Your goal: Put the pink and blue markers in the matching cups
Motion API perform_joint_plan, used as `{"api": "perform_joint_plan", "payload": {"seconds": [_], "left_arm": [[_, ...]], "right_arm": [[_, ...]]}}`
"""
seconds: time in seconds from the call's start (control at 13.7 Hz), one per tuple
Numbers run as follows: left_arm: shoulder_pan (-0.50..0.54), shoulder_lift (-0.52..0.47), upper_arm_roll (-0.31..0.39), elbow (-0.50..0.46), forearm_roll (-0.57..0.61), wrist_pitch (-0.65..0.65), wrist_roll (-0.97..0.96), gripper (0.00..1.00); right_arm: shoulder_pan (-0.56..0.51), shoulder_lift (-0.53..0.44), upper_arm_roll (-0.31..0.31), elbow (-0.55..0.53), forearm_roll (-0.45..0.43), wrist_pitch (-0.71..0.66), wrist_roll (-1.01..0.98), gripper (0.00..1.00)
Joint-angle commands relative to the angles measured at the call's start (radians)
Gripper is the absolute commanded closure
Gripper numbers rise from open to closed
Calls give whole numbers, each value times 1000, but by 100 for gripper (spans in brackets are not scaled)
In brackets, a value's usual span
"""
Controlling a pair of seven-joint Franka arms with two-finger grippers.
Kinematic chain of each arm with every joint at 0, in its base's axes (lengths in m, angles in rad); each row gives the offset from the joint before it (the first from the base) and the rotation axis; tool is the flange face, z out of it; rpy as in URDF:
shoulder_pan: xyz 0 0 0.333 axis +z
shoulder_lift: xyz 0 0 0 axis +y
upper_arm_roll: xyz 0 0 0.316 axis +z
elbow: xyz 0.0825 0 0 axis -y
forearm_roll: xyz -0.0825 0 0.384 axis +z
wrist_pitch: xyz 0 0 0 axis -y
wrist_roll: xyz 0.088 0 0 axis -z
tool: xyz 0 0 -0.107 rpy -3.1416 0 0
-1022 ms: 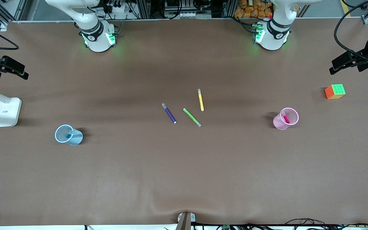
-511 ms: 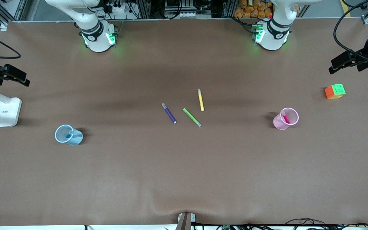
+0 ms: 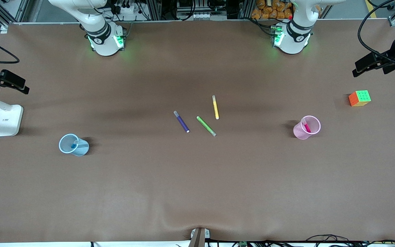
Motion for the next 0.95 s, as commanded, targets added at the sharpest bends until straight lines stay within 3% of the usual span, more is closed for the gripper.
{"api": "perform_joint_plan", "payload": {"seconds": [0.0, 0.88], "left_arm": [[2, 11, -3, 29, 26, -33, 16, 0], [0, 14, -4, 28, 69, -48, 19, 0]], "right_arm": [[-3, 14, 4, 25, -12, -12, 16, 0], [9, 14, 5, 25, 1, -20, 17, 0]]}}
